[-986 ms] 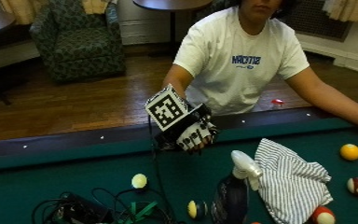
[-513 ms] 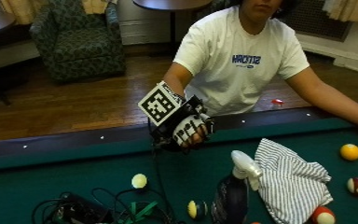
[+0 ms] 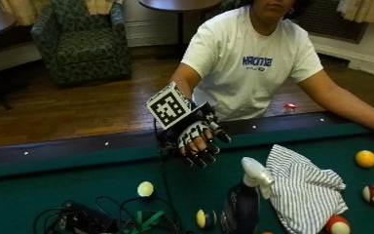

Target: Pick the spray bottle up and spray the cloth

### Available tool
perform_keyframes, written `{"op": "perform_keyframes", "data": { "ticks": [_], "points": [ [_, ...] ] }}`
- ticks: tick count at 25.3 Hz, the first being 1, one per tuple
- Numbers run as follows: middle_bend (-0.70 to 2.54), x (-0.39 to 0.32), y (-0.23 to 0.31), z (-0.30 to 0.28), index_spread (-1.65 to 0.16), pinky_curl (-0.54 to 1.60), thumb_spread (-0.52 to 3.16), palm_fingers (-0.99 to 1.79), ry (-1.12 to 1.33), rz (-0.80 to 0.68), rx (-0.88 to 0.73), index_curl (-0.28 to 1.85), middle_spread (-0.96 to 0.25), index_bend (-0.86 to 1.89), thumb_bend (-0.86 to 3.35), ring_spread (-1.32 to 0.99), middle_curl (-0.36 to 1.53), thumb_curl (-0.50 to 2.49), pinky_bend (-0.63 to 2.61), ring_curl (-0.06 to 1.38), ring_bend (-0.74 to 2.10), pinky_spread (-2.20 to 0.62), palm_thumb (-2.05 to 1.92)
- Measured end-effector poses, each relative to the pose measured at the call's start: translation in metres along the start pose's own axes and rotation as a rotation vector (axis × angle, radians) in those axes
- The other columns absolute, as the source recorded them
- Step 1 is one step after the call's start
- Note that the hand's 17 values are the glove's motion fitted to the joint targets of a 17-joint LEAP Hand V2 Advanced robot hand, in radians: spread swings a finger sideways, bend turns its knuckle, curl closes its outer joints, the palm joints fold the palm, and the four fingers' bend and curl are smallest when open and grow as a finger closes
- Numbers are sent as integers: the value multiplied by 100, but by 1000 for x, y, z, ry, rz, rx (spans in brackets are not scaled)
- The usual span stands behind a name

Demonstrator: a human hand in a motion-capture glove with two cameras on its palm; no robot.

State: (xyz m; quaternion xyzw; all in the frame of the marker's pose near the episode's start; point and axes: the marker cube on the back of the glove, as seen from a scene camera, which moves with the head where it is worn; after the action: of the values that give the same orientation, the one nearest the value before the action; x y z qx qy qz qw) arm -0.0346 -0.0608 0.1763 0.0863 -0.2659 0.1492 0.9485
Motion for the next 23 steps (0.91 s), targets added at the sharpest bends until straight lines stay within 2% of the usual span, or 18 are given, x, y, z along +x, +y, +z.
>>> {"op": "perform_keyframes", "data": {
  "ticks": [3, 7, 14, 23],
  "points": [
    [44, 3, 4, 1, -33, 50, 111, 55, 23, -14, -24, 43, -16, 21, -4, -14, 49, 55, 54, 45, 70, -4, 73],
    [34, 3, 9, 5, -35, 45, 108, 49, 26, -18, -64, 39, -16, 13, -4, -15, 44, 52, 51, 41, 64, 4, 71],
    [26, -13, 8, 27, -37, 40, 105, 50, -52, 15, 21, 33, -15, 11, -1, -15, 40, 50, 49, 36, 58, 10, 76],
    [26, -24, -17, 72, -37, 37, 103, 55, -380, 112, 30, 29, -14, 11, -2, -14, 39, 49, 43, 34, 55, 12, 80]
  ]
}}
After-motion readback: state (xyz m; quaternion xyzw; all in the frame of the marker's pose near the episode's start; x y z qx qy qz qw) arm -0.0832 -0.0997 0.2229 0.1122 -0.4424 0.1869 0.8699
